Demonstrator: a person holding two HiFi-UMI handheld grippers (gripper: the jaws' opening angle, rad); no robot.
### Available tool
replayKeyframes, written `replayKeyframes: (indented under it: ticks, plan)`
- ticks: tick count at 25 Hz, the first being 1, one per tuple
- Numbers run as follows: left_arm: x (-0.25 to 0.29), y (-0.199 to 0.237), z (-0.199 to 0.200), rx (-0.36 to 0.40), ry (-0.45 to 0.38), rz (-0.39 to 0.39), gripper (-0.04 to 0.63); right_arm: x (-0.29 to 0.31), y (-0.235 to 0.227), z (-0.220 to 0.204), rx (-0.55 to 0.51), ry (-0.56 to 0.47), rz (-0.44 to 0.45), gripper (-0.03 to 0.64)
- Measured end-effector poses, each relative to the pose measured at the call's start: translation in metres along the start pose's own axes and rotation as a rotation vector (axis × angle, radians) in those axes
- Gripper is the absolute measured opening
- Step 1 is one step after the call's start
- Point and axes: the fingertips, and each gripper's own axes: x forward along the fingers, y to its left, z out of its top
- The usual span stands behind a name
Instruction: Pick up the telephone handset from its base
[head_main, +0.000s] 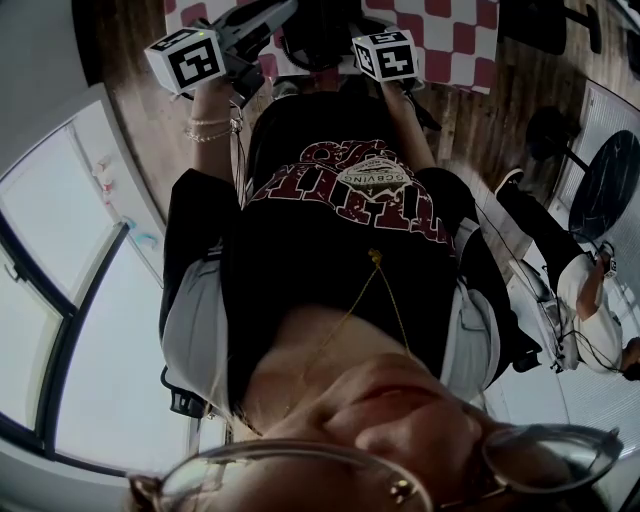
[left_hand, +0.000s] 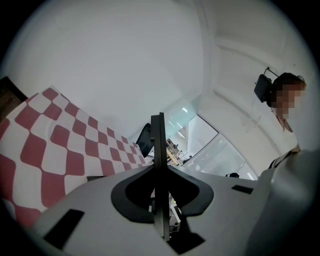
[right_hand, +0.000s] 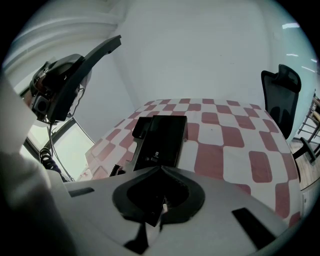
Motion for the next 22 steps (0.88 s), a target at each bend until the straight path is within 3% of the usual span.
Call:
replayKeyframes:
  ticks: [22]
  plan:
    - [0.0062,0.0063,-0.0071,-0.029,0.022,-0.022,0.081,-0.0015,0.0035,0.0013,0.007,0.001,0.021,0.018]
